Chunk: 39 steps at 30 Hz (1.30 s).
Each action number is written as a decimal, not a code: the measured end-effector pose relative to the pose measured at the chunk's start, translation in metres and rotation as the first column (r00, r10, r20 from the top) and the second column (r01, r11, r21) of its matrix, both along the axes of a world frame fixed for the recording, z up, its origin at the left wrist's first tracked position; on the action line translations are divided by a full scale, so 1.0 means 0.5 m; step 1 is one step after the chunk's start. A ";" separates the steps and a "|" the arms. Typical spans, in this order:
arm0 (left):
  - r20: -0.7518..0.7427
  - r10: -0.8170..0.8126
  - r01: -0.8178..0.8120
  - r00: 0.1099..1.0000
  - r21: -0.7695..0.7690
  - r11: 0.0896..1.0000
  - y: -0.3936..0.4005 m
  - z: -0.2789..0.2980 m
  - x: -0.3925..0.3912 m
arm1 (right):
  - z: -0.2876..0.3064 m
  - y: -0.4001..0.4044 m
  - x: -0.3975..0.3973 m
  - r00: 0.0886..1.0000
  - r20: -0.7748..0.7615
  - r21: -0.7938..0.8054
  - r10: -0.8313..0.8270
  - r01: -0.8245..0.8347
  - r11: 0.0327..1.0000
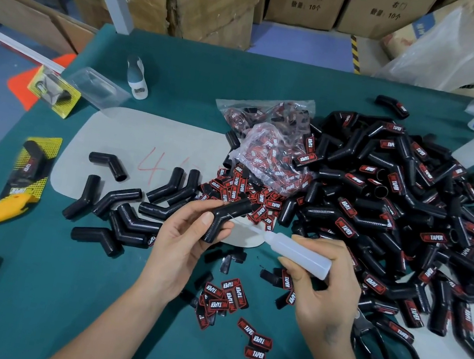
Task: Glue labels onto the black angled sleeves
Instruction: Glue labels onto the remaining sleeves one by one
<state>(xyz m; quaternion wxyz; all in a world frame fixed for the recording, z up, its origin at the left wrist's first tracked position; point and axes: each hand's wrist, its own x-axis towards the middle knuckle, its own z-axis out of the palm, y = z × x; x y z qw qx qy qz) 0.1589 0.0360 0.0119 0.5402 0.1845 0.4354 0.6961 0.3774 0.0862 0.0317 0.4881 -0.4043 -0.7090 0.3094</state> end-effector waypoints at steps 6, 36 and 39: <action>0.012 -0.001 0.001 1.000 -0.013 1.000 0.000 0.002 0.000 | 0.001 0.002 0.002 1.000 -0.012 -0.007 -0.003 0.003 1.000; 0.060 0.000 0.001 0.998 -0.011 1.000 0.001 -0.005 -0.003 | -0.002 0.005 0.005 1.000 0.021 0.003 0.017 -0.018 1.000; 0.056 -0.002 0.003 0.998 -0.009 1.000 0.002 -0.004 -0.003 | -0.001 0.004 0.003 0.999 0.027 0.000 0.021 -0.021 1.000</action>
